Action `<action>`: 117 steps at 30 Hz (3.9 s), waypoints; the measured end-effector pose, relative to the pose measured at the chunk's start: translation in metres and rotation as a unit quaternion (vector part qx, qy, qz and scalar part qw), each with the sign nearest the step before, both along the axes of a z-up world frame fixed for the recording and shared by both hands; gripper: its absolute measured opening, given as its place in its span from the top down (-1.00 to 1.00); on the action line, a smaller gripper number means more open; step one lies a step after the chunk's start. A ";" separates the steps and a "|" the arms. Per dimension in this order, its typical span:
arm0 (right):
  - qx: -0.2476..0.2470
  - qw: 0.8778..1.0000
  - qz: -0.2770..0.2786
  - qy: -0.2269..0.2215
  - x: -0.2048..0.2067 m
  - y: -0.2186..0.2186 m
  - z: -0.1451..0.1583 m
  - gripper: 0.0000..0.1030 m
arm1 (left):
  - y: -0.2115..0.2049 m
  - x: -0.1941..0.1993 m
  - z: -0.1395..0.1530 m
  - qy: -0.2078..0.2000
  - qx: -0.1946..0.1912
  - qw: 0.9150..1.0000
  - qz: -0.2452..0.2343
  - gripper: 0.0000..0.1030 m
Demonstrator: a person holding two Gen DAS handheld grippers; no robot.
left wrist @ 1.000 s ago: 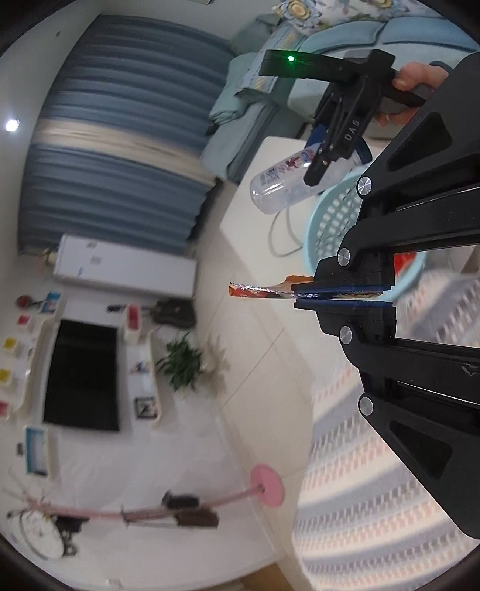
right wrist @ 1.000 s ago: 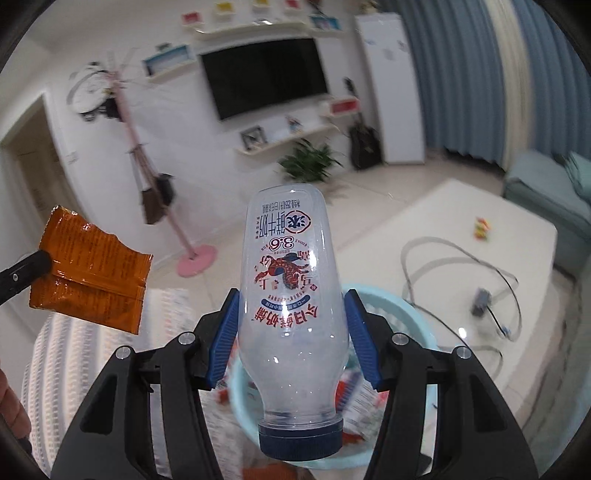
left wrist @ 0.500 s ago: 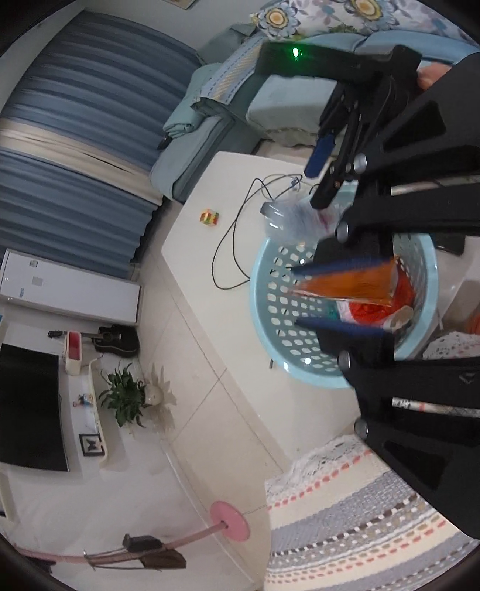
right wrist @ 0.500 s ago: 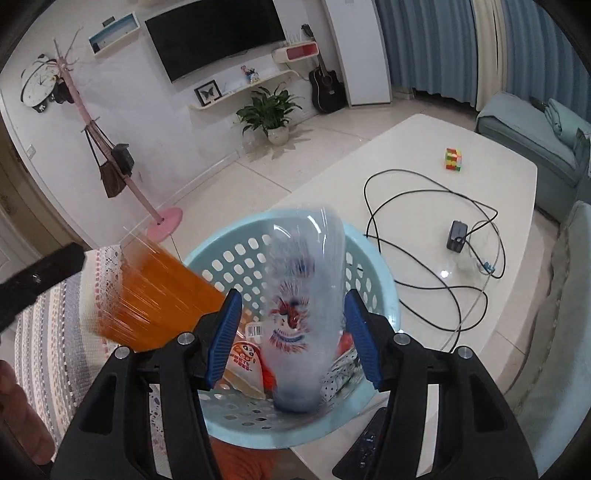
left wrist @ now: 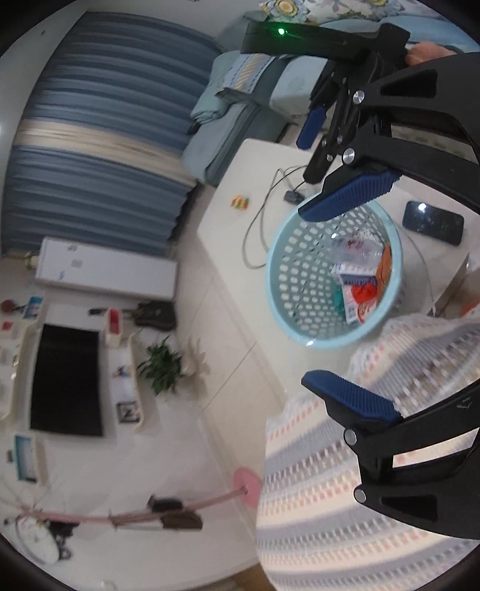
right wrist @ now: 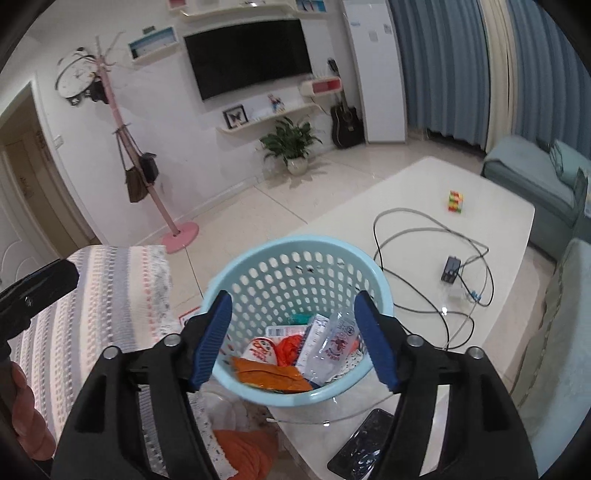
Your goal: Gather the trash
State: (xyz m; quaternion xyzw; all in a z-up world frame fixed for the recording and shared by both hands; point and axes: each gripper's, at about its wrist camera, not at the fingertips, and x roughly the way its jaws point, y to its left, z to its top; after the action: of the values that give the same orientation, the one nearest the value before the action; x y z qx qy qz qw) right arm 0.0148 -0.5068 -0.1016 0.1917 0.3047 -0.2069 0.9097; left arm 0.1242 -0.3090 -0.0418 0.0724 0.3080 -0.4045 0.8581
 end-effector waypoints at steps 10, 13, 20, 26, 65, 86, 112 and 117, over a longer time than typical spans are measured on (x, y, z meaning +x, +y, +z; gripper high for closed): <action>-0.050 0.997 0.000 -0.061 -0.039 0.065 0.047 -0.45 | 0.082 -0.060 0.031 -0.076 -0.032 0.992 0.092 -0.77; -0.069 0.995 0.002 -0.067 -0.046 0.086 0.054 -0.45 | 0.104 -0.073 0.032 -0.093 -0.043 0.987 0.119 -0.79; -0.119 0.991 0.010 -0.067 -0.055 0.135 0.065 -0.45 | 0.139 -0.086 0.035 -0.097 -0.051 0.982 0.152 -0.81; -0.139 0.988 0.006 -0.070 -0.066 0.153 0.067 -0.47 | 0.160 -0.100 0.035 -0.098 -0.053 0.979 0.171 -0.83; -0.134 0.989 -0.013 -0.063 -0.061 0.163 0.048 -0.64 | 0.179 -0.105 0.022 -0.083 -0.039 0.977 0.195 -0.85; -0.143 0.988 -0.024 -0.059 -0.058 0.160 0.047 -0.66 | 0.173 -0.103 0.019 -0.081 -0.035 0.978 0.191 -0.85; -0.148 0.987 -0.024 -0.062 -0.061 0.165 0.049 -0.66 | 0.175 -0.107 0.018 -0.072 -0.037 0.979 0.187 -0.85; -0.146 0.987 -0.023 -0.063 -0.062 0.166 0.050 -0.66 | 0.178 -0.108 0.018 -0.074 -0.038 0.978 0.189 -0.85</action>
State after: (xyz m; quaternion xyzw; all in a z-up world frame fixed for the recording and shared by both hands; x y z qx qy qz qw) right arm -0.0468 -0.3404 -0.0517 0.0760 0.2087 -0.2574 0.9404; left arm 0.0160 -0.1309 -0.0241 0.0100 0.2367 -0.2396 0.9415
